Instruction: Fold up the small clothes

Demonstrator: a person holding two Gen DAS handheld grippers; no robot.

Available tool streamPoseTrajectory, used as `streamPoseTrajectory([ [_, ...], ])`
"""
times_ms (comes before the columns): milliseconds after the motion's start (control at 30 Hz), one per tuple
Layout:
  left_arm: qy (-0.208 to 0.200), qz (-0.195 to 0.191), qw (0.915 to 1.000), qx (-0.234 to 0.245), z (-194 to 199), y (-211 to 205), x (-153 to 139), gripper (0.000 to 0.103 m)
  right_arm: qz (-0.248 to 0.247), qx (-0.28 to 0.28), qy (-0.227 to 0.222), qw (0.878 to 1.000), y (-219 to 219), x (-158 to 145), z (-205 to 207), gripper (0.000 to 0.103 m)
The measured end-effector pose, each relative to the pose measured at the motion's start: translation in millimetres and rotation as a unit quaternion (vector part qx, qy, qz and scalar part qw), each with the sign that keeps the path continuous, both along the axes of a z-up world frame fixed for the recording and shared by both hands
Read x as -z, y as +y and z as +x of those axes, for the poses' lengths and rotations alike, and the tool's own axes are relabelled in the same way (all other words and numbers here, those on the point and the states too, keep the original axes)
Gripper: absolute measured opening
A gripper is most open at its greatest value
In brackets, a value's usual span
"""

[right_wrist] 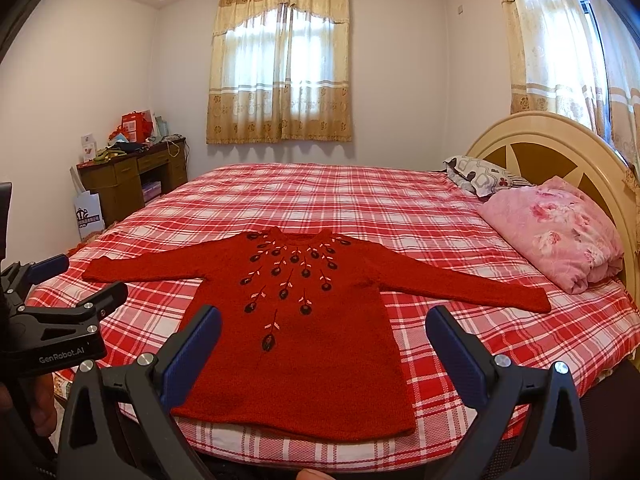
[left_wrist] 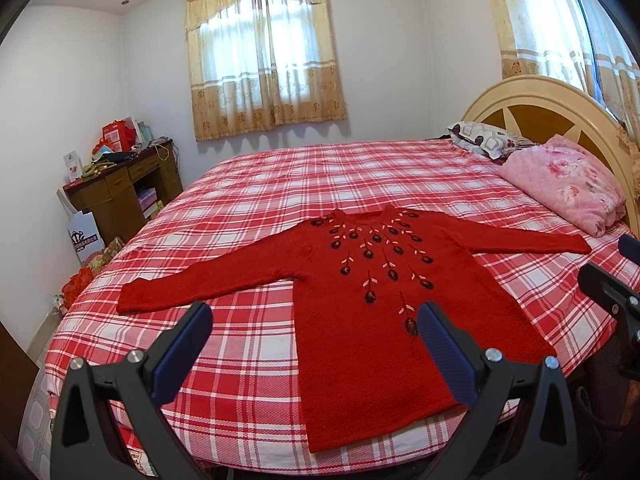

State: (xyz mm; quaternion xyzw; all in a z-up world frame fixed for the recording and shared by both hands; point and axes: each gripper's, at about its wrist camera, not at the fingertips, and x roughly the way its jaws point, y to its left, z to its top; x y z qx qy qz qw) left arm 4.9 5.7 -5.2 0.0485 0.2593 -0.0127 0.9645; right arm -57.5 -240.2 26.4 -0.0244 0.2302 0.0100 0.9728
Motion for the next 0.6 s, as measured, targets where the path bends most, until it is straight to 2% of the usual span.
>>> streamPoseTrajectory([
  [600,0.000,0.000,1.0000,-0.002,-0.5,0.9,2.9,0.103,-0.001,-0.004,0.005,1.000,4.8,4.3,-0.8,0.102],
])
